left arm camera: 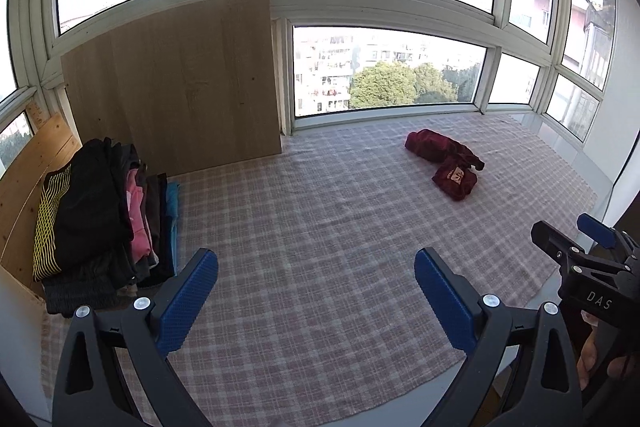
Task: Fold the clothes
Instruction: 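Move both tools toward the crumpled dark red shirt on the plaid cloth, then grasp the dark red shirt with the right tool and lift it up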
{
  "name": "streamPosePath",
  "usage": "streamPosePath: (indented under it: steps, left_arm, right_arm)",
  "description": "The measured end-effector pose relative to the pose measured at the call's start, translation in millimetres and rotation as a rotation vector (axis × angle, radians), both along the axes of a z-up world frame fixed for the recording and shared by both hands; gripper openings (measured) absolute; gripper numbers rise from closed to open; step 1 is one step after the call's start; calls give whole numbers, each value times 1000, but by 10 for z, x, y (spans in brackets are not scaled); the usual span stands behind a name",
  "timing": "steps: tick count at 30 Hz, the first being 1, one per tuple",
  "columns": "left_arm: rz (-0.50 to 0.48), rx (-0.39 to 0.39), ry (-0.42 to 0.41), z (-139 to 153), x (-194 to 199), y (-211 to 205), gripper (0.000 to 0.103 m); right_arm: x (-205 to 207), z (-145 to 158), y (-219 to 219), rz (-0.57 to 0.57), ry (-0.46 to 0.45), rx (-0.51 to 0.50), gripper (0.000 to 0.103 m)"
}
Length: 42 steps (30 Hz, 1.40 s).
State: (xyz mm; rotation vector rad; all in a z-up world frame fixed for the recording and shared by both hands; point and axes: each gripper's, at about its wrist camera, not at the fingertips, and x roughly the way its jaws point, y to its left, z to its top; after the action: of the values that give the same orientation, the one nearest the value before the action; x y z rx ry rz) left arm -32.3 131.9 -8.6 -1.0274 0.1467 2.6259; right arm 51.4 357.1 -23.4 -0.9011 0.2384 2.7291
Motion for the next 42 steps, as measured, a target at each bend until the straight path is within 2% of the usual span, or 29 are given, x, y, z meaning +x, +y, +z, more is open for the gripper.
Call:
streamPosePath:
  steps: [4, 9, 15, 20, 23, 36, 39, 42]
  left_arm:
    - [11, 12, -45, -87, -78, 363, 98]
    - [71, 83, -166, -259, -113, 830, 98]
    - [28, 17, -259, -458, 111, 1494, 99]
    - [18, -75, -261, -456, 85, 1934, 99]
    - [12, -87, -257, -437, 53, 2080, 99]
    - [77, 152, -349, -530, -256, 2088, 99]
    - [51, 89, -363, -587, -387, 2208, 99]
    - [7, -30, -379, -673, -573, 2368, 99]
  right_arm:
    - [-46, -24, 354, 12, 7, 1, 103]
    - [-132, -48, 904, 28, 8, -10, 103]
    - [-270, -128, 1586, 1, -13, -64, 103]
    - [-366, -150, 1962, -4, -22, -62, 103]
    - [-394, -175, 2135, -10, -23, -61, 103]
    - [-592, -308, 2535, -26, -60, -65, 103]
    - [-695, -372, 2613, -16, -79, -72, 103]
    - [-862, -408, 2710, 5, -101, -68, 103]
